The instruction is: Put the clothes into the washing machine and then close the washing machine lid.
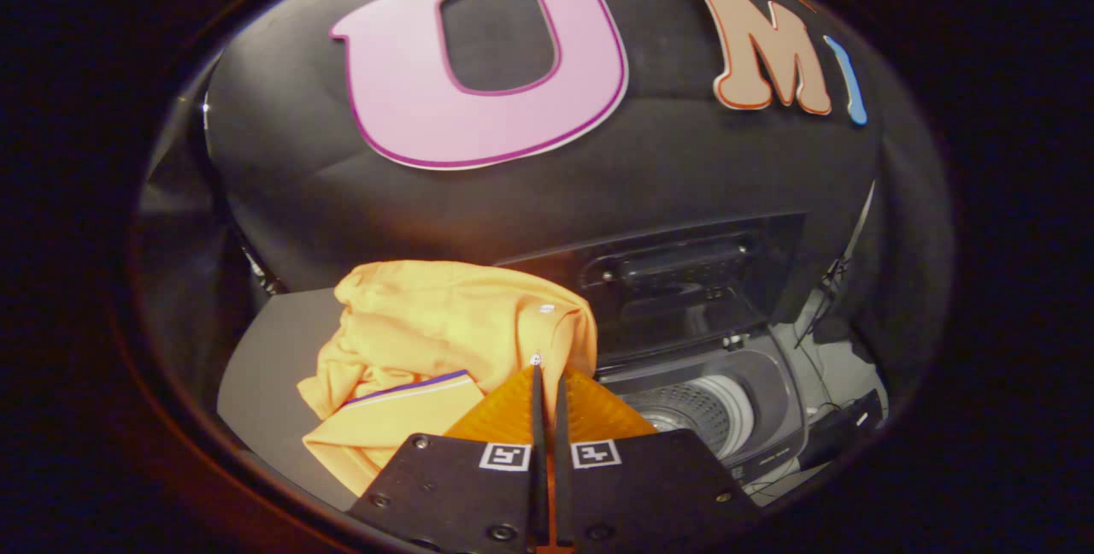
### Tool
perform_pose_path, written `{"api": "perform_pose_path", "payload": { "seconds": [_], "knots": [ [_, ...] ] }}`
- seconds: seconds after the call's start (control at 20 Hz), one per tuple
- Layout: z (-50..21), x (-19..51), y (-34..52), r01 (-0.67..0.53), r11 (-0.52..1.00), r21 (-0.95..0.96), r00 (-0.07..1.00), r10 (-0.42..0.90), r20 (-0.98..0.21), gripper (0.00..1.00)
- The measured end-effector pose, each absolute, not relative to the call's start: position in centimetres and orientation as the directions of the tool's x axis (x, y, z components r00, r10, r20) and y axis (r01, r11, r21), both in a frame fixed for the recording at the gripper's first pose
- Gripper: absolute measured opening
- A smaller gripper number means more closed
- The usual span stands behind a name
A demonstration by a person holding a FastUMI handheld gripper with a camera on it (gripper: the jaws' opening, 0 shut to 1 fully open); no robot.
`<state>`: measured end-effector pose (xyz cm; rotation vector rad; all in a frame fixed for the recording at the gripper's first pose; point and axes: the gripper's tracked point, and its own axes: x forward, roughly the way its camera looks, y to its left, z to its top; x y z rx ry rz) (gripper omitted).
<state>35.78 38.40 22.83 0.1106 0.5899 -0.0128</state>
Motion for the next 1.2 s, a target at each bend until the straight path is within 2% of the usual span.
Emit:
{"api": "perform_pose_path", "payload": {
  "seconds": [0.15, 0.2, 0.25, 0.35, 0.4, 0.85, 1.0, 1.2],
  "knots": [
    [22.3, 35.5, 38.6, 0.119, 0.993, -0.007, 0.817, -0.102, -0.568, 0.09],
    [22.8, 35.4, 38.6, 0.136, 0.990, -0.038, 0.813, -0.134, -0.566, 0.19],
    [23.3, 35.3, 38.8, 0.147, 0.988, -0.047, 0.816, -0.148, -0.559, 0.19],
    [22.9, 35.3, 39.3, 0.158, 0.987, -0.031, 0.813, -0.147, -0.563, 0.33],
    [23.3, 35.5, 39.7, 0.158, 0.987, -0.025, 0.811, -0.144, -0.567, 0.37],
    [23.9, 36.8, 39.6, 0.138, 0.990, 0.000, 0.829, -0.116, -0.547, 0.39],
    [24.6, 37.7, 40.0, 0.129, 0.992, 0.003, 0.839, -0.108, -0.533, 0.67],
    [26.2, 40.2, 40.4, 0.123, 0.992, 0.012, 0.863, -0.101, -0.496, 0.86]
  ]
}}
